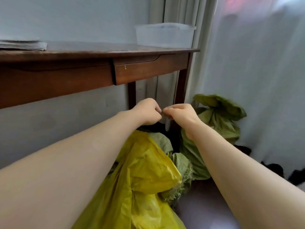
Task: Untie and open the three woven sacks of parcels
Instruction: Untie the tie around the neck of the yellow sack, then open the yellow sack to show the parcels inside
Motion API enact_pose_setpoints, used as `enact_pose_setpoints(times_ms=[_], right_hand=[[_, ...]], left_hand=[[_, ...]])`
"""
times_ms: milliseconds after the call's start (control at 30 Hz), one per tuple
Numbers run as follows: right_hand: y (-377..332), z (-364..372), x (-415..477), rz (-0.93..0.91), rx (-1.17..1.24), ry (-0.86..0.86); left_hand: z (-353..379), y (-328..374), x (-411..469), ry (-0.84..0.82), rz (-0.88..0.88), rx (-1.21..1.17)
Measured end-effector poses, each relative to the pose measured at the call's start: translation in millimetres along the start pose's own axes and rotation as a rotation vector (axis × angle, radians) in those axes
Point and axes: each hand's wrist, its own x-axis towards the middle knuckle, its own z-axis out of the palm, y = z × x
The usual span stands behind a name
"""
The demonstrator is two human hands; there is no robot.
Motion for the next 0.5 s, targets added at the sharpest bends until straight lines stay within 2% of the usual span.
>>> enact_pose_setpoints(times_ms=[67,200,267,367,433,500], right_hand=[[12,11,-22,0.105,-0.046,-0.083],[34,33,-59,0.178,-0.401,-0.321],[48,50,-74,0.263,-0.419,-0.41],[77,73,-100,0.238,-0.261,-0.375],[103,83,-117,0.199,-0.046,-0.258],[127,83,-134,0.291,0.263,-0.192]], left_hand=[[12,-16,-20,-0.047,-0.055,-0.033],[29,-45,-57,-0.013,-0.163,-0.069],[45,-57,-76,-0.004,-0.247,-0.097],[71,-73,-105,0.027,-0.342,-0.115],[86,-85,-129,0.148,-0.425,-0.221],[101,-93,-150,0.313,-0.475,-0.381]])
